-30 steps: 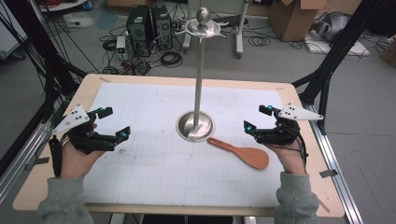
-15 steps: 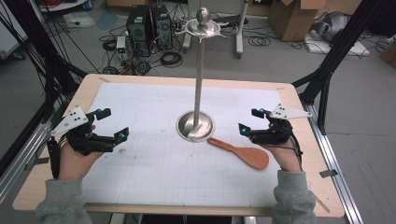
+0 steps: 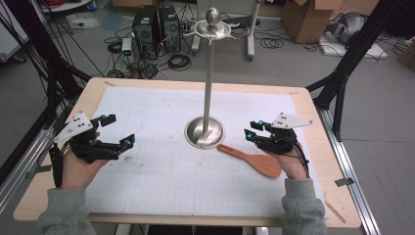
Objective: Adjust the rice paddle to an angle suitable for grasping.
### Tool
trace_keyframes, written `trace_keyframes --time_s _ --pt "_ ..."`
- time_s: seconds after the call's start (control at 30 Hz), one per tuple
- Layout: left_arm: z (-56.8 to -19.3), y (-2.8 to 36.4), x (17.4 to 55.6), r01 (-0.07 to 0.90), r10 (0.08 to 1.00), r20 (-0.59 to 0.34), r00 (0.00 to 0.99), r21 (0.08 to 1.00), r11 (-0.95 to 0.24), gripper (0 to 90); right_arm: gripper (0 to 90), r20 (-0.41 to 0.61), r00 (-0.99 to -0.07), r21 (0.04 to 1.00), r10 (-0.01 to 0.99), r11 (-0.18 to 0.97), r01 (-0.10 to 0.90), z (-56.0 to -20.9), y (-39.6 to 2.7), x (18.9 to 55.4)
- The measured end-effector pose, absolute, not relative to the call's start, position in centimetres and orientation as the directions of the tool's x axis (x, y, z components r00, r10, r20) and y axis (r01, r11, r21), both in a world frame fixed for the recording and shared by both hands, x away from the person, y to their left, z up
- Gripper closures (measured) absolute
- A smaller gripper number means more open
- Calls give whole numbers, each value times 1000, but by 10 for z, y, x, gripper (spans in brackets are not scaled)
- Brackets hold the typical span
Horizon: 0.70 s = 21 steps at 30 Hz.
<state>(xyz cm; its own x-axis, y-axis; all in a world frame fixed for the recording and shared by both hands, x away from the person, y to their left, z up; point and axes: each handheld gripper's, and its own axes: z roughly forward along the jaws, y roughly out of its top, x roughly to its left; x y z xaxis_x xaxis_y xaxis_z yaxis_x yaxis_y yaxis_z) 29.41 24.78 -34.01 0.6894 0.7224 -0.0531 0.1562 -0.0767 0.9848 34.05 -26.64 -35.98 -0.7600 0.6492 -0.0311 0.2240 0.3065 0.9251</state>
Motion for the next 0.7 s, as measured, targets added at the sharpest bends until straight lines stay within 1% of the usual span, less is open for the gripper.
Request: trace_keyframes --time_s 0.13,0.17,0.2,0.23,0.27,0.47,0.7 --pt "-341 247 295 157 722 -53 690 985 -78 17 719 -36 -771 910 636 340 237 -365 -262 344" --pt "-341 247 295 158 721 -54 691 984 -78 17 719 -36 -771 910 636 340 237 -365 -262 344" --pt "-341 247 294 157 719 -52 693 984 -80 18 769 -39 -778 905 627 353 239 -367 -260 345" --pt "-341 247 294 157 719 -52 693 984 -80 18 769 -39 -778 905 627 353 239 -367 -260 345" --pt "-341 247 294 158 719 -52 693 984 -80 18 794 -35 -787 902 616 359 241 -369 -258 346" --pt "-341 248 293 157 720 -55 691 985 -76 17 879 -15 -792 897 610 359 259 -376 -253 351" --pt "-342 247 294 163 719 -53 693 983 -85 17 890 -12 -821 879 571 397 263 -383 -247 354"
